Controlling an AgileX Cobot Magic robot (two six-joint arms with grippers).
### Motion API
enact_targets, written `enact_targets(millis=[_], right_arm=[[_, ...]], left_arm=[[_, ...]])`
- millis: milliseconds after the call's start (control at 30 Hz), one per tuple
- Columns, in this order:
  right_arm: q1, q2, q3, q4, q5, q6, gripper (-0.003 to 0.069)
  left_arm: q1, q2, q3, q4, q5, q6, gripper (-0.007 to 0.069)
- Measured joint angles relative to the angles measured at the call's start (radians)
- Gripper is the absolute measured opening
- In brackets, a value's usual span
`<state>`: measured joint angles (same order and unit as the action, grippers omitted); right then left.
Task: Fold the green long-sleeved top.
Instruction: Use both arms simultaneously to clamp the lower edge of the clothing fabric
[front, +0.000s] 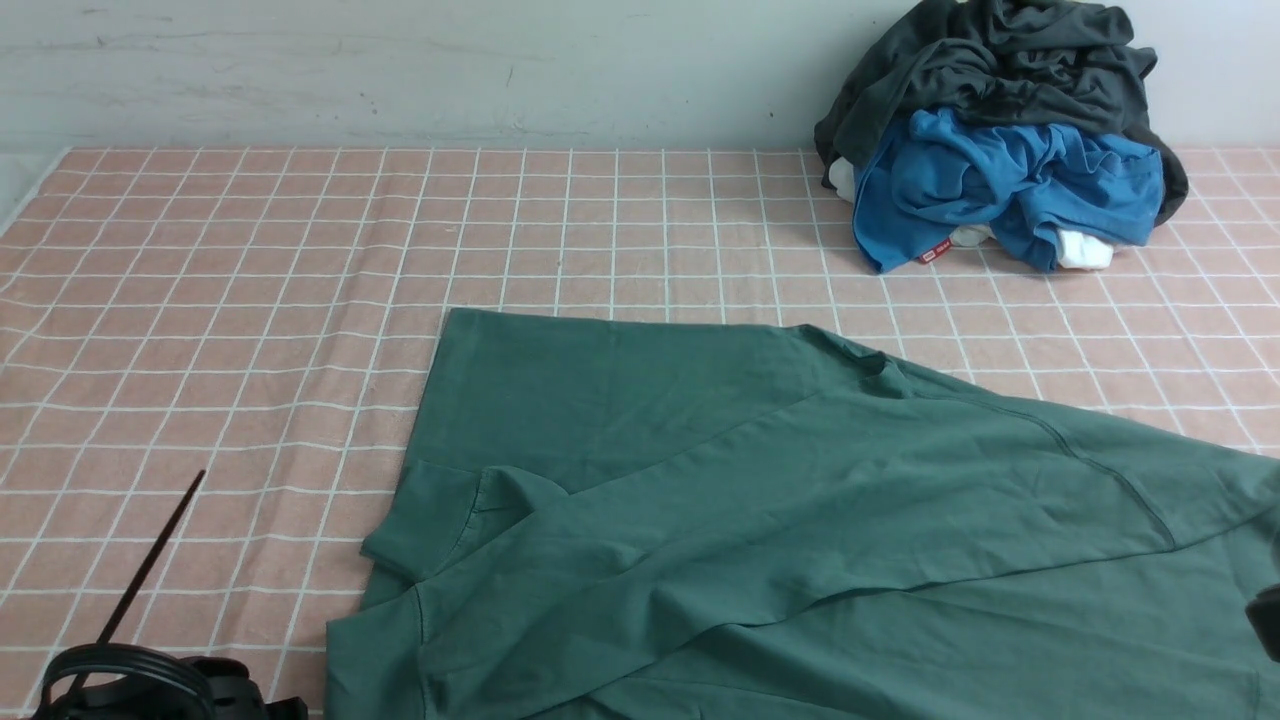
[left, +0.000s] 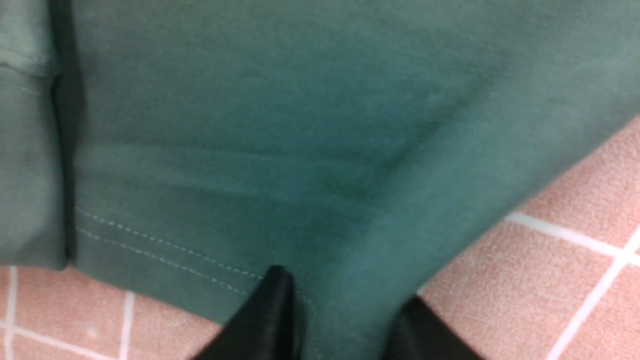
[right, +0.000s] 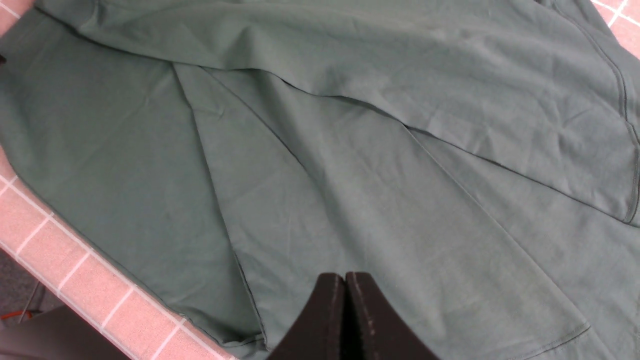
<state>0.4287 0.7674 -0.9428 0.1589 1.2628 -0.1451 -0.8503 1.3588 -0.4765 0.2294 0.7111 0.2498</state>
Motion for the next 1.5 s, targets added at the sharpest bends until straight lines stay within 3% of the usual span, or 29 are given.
enact_targets(millis=[67,133,333,500,567,833,967,1333,1500], right_arm=[[0.000,0.000,0.000,0.000,0.000,0.000,-0.0014],[0.000,0.000,0.000,0.000,0.000,-0.004,-0.0014],[0.000,0.001,0.002,0.000,0.000,-0.059,-0.0014],[0.007,0.035,0.092,0.024,-0.005,-0.203,0.0023],[0.031,0.063,0.154,0.034,-0.007,-0.268,0.0071],[0.172,0.154,0.382,-0.026,-0.095,-0.502,0.0425],[0.181,0.190,0.472,-0.111,-0.231,-0.524,0.0512],[0.186,0.356,0.588,-0.352,-0.490,-0.528,0.0530],[0.186,0.433,0.588,-0.380,-0.523,-0.528,0.0524]], left_arm=[[0.000,0.000,0.000,-0.002,-0.002,0.000,0.0076],[0.000,0.000,0.001,-0.004,-0.002,0.000,0.0028],[0.000,-0.002,-0.023,-0.030,0.086,-0.003,0.0020],[0.000,-0.048,-0.050,-0.060,0.240,-0.036,0.0020],[0.000,-0.079,-0.050,-0.070,0.304,-0.038,0.0020],[0.000,-0.167,-0.050,-0.084,0.350,-0.040,0.0020],[0.000,-0.171,-0.050,-0.096,0.336,-0.040,0.0020],[0.000,-0.171,-0.050,-0.121,0.302,-0.040,0.0020],[0.000,-0.171,-0.050,-0.124,0.290,-0.039,0.0020]])
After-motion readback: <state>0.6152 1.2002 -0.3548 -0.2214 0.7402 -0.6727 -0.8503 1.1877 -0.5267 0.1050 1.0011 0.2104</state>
